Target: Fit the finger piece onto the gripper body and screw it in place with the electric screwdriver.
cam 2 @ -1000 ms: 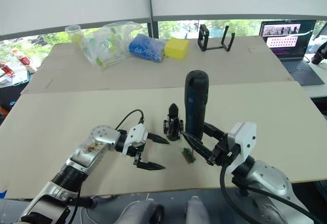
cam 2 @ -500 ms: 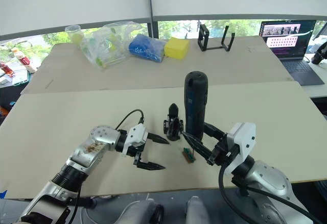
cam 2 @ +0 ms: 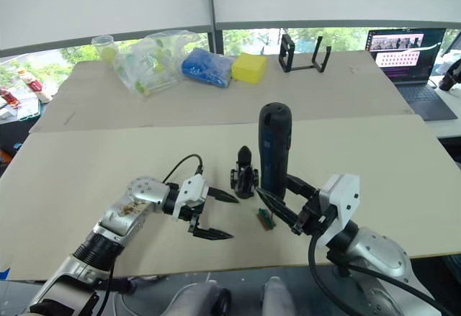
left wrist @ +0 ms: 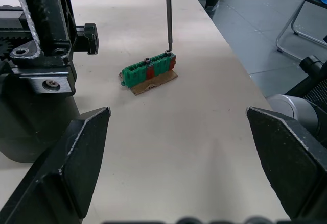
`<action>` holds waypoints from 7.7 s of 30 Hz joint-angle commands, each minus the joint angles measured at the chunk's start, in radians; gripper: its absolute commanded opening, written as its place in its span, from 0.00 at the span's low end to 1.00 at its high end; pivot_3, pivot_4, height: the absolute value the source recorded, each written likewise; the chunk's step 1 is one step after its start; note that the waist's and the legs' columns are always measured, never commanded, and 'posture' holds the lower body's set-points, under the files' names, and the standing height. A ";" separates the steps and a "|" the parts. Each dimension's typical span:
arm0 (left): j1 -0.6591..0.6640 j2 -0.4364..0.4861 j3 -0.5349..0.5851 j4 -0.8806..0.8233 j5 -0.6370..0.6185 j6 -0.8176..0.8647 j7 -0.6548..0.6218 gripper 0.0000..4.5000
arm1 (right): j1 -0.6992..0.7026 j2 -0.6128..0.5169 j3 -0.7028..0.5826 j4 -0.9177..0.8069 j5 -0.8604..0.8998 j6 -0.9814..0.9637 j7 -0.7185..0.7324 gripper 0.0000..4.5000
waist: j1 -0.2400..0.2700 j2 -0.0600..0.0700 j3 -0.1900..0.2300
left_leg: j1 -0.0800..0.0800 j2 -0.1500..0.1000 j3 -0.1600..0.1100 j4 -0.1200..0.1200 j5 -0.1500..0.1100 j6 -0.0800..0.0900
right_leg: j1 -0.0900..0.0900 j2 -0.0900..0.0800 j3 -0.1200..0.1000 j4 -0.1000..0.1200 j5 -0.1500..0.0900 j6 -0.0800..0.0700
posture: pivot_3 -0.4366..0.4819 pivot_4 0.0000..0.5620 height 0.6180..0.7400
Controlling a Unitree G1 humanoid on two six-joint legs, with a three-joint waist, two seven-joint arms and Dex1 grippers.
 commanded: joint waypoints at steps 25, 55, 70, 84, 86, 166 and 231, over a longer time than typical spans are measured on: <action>-0.001 0.008 0.020 -0.036 -0.018 -0.003 0.002 1.00 | -0.023 0.009 -0.004 -0.013 -0.022 -0.073 0.029 0.42 | 0.000 0.000 0.000 | 0.000 0.000 0.000 0.000 0.000 0.000 | 0.000 0.000 0.000 0.000 0.000 0.000 | 0.48 0.27 1.00; 0.060 0.110 0.101 -0.119 -0.100 0.074 0.005 1.00 | -0.077 -0.097 -0.114 -0.118 0.188 0.003 -0.023 0.42 | -0.001 0.000 0.000 | 0.000 0.000 0.000 -0.001 0.000 0.000 | 0.000 0.000 0.000 0.000 0.000 0.000 | 0.48 0.27 1.00; 0.017 0.218 0.220 -0.107 -0.173 0.150 -0.019 1.00 | -0.581 -0.418 -0.132 0.123 0.791 0.236 -0.058 0.42 | 0.001 -0.003 0.002 | -0.001 0.000 0.000 0.001 -0.001 0.002 | 0.001 -0.006 -0.002 -0.002 0.000 0.000 | 0.48 0.27 1.00; -0.116 0.088 0.150 0.084 -0.064 0.039 0.012 1.00 | -0.996 -0.226 0.123 0.384 0.560 0.309 0.032 0.42 | -0.002 -0.004 0.002 | -0.005 0.000 0.000 0.002 -0.001 0.003 | -0.003 -0.007 -0.002 -0.002 0.000 0.000 | 0.48 0.27 1.00; -0.124 0.074 0.145 0.100 -0.053 0.028 0.014 1.00 | -1.008 -0.198 0.139 0.399 0.513 0.303 0.054 0.42 | -0.002 -0.004 0.002 | -0.005 0.000 0.000 0.002 -0.001 0.003 | -0.003 -0.008 -0.002 -0.002 0.000 0.000 | 0.48 0.27 1.00; -0.206 -0.059 0.098 0.256 0.063 -0.107 0.031 1.00 | -0.918 -0.043 0.170 0.467 0.100 0.264 0.317 0.42 | -0.006 -0.004 0.002 | -0.007 -0.001 0.000 0.002 -0.001 0.002 | -0.006 -0.006 -0.003 0.000 0.000 0.000 | 0.48 0.27 1.00; -0.268 -0.219 0.083 0.523 0.141 -0.184 0.141 0.51 | -0.768 -0.036 0.142 0.483 0.061 0.145 0.395 0.42 | -0.002 -0.005 0.001 | -0.007 -0.001 0.000 0.005 -0.001 0.002 | -0.004 -0.006 -0.003 0.000 0.001 0.001 | 0.48 0.27 1.00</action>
